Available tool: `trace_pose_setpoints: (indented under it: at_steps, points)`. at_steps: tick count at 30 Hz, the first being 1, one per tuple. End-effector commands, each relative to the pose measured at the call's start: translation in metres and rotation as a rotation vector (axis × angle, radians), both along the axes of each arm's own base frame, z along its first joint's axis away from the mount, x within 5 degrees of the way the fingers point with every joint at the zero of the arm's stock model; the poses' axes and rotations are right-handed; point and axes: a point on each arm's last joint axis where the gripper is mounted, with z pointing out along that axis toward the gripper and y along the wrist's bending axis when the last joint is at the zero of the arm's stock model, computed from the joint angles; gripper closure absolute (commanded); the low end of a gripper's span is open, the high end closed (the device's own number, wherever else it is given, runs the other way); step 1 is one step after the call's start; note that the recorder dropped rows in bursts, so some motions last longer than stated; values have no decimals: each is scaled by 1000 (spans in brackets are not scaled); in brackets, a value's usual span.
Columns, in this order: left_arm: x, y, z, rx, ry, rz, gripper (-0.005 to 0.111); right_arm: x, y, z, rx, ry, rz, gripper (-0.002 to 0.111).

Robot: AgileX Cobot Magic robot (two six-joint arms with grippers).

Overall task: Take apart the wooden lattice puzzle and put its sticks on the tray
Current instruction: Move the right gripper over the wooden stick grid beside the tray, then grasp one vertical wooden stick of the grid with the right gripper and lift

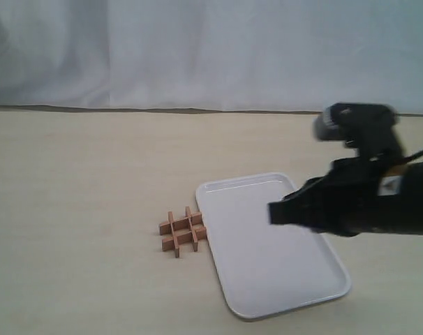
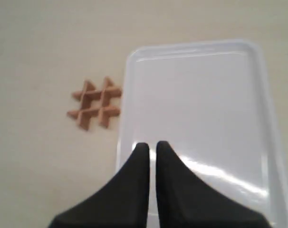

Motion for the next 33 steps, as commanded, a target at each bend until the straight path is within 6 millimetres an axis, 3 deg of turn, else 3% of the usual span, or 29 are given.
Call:
trace_pose_setpoints:
  at_steps: [1, 6, 12, 15, 19, 23, 29, 33]
  points:
    - [0, 0, 1, -6, -18, -2, 107, 20, 64, -36, -50, 150, 182, 104]
    - [0, 0, 1, -6, -18, -2, 107, 31, 127, -70, -189, 313, 329, 104]
    - [0, 0, 1, -6, -18, -2, 107, 52, 161, -85, -404, 287, 223, 104]
    - [0, 0, 1, -6, -18, -2, 107, 59, 166, -87, -418, 245, 176, 104]
    - [0, 0, 1, -6, -18, -2, 107, 71, 158, -84, -411, 265, 116, 102]
    - [0, 0, 1, -6, -18, -2, 107, 81, 144, -80, -416, 318, 74, 90]
    - [0, 0, 1, -6, -18, -2, 107, 87, 142, -86, -362, 338, 120, 70]
    - [0, 0, 1, -6, -18, -2, 107, 96, 138, -91, -335, 319, 108, 67]
